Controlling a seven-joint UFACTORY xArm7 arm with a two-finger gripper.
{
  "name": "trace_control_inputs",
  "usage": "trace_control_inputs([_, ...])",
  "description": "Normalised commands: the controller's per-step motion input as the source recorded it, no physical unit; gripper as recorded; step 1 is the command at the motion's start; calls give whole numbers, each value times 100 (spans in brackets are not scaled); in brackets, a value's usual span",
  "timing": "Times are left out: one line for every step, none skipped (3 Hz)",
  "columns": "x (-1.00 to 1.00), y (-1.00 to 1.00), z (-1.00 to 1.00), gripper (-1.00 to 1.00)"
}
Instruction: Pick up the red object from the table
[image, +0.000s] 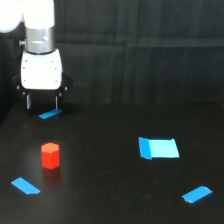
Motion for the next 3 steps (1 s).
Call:
trace_control_inputs([8,-90,-15,96])
trace_control_inputs([14,-98,-15,93])
trace_control_inputs([18,-96,-12,100])
